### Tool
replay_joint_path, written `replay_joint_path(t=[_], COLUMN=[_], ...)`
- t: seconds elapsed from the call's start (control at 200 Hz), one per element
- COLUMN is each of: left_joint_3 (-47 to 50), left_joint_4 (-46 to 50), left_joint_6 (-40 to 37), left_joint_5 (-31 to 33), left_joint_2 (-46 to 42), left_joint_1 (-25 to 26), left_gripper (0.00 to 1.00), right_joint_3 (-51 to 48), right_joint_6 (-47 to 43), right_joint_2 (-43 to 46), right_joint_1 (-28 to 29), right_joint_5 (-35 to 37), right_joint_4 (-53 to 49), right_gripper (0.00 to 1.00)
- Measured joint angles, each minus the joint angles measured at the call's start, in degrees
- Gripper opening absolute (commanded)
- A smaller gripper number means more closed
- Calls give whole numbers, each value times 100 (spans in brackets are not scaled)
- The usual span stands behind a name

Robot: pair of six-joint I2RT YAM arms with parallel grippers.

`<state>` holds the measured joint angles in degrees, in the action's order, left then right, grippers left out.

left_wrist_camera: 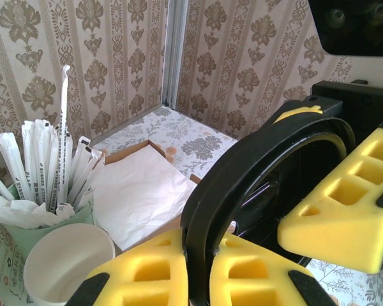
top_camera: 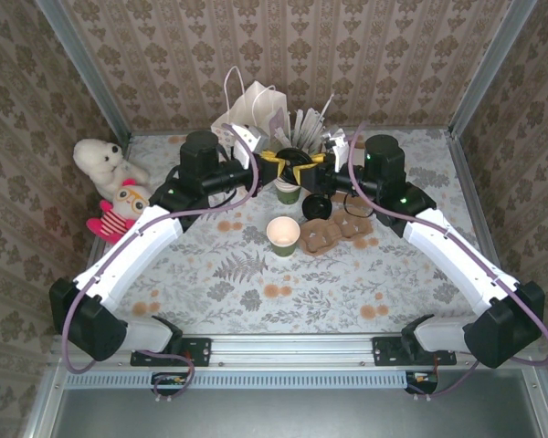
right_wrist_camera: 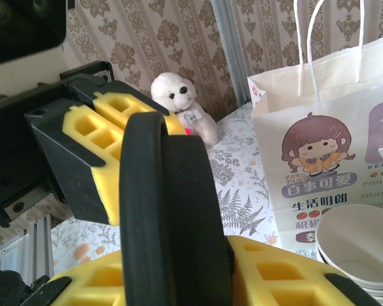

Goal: Pack the takeout coffee

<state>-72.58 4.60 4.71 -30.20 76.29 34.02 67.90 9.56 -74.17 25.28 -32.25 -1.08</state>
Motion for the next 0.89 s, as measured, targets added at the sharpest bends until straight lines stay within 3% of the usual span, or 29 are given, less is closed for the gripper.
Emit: replay_joint_path(t=[0.155, 0.285, 0.485, 0.77, 0.86, 0.895], left_joint_3=[0, 7, 7, 332, 527, 599], left_joint_4=[0, -7, -13, 72, 149, 181], left_joint_6=[0, 0, -2, 68, 129, 144], left_joint_5=[-4, -26, -66, -798, -1082, -1167], left_joint_2=[-9, -9, -11, -334, -605, -721], left_joint_1=[0, 0, -39, -516, -793, -907], left_gripper=[1, 3, 15, 73, 83, 99], right_joint_3=[0, 0, 2, 345, 431, 466], right_joint_6=[-24, -42, -247, -1679, -2337, -2627], right_joint_2=[2, 2, 2, 2, 2, 2], right_joint_1=[0, 0, 52, 247, 315, 358], right_joint_5=[-15, -9, 166, 970, 1209, 1292], right_joint_4=[22, 24, 46, -223, -391, -466], right_gripper=[20, 8, 6, 0, 0, 0])
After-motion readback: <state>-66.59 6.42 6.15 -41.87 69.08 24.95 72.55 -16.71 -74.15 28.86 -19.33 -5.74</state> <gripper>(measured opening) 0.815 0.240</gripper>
